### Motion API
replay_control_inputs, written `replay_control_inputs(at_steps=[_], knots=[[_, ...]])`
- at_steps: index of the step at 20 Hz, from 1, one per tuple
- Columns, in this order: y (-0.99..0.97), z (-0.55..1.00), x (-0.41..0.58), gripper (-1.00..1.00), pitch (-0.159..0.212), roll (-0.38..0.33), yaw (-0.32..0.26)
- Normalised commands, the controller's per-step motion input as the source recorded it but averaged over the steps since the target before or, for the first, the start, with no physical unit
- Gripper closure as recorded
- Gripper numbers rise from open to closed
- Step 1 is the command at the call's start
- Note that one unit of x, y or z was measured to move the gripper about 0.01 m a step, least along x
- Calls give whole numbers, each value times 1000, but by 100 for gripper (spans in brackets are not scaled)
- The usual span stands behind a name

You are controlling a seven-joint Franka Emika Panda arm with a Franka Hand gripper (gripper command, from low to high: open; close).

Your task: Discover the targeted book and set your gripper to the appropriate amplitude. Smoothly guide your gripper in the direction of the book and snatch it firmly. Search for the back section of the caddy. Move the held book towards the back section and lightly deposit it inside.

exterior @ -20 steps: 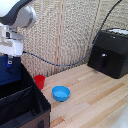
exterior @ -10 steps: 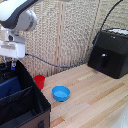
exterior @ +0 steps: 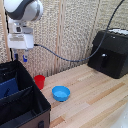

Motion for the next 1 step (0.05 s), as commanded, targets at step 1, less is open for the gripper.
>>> replay_control_inputs(at_steps=[1], knots=[[-294, 274, 40, -100, -79, -295, 0]])
